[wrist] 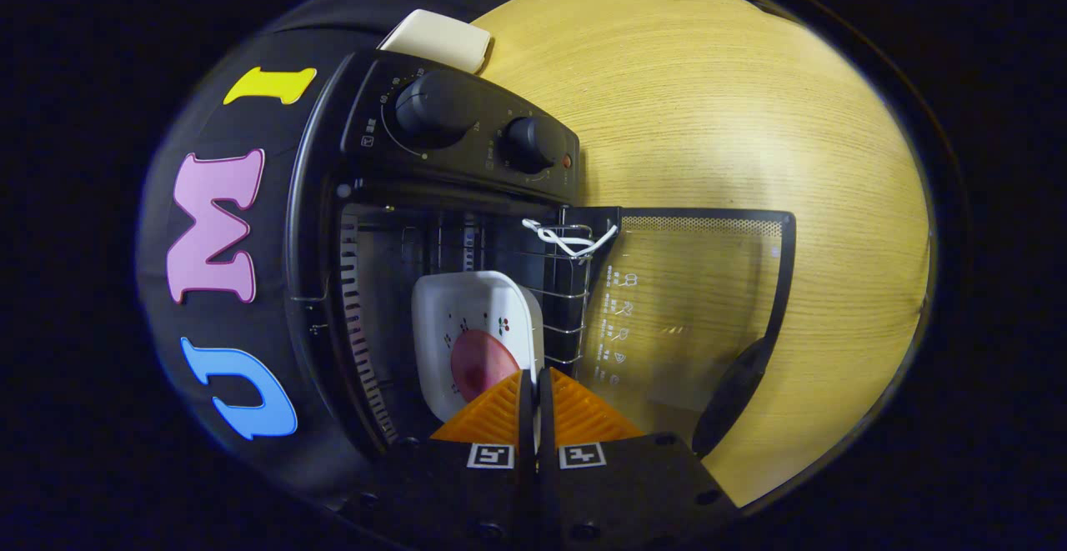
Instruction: Open the toaster oven, put the food inside, and close the toaster oven door.
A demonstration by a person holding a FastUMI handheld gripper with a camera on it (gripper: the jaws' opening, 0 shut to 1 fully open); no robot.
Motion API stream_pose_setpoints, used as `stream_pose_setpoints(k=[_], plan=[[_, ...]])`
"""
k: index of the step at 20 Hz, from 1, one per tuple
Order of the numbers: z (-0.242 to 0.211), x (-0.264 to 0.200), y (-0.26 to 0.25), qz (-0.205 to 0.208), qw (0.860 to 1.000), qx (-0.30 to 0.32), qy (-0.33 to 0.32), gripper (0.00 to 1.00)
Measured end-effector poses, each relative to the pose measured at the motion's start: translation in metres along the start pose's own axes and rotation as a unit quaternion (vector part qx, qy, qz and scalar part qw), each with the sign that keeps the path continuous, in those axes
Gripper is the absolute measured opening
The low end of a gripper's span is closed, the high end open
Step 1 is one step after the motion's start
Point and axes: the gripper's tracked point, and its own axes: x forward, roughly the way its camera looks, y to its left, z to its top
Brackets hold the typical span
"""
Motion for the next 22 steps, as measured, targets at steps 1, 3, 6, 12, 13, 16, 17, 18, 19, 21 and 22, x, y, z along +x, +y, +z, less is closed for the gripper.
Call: stream_pose_setpoints(k=[1,3,6,12,13,16,17,18,19,21,22], plan=[[-0.003,0.005,0.001,-0.004,1.000,0.005,0.000,0.05],[-0.004,0.009,0.003,-0.006,1.000,0.015,-0.005,0.06],[-0.008,0.009,0.007,0.006,0.999,0.036,0.003,0.11],[-0.031,-0.015,-0.004,-0.006,0.997,-0.007,0.076,0.96],[-0.031,-0.020,-0.013,-0.020,0.996,-0.033,0.082,0.98],[-0.030,-0.039,-0.031,-0.040,0.984,-0.136,0.106,0.99],[-0.030,-0.046,-0.037,-0.039,0.978,-0.169,0.116,0.99],[-0.030,-0.051,-0.043,-0.039,0.970,-0.201,0.128,0.99],[-0.029,-0.059,-0.053,-0.044,0.964,-0.224,0.139,0.99],[-0.028,-0.073,-0.072,-0.047,0.949,-0.269,0.159,0.99],[-0.025,-0.080,-0.082,-0.049,0.940,-0.296,0.163,0.99]])
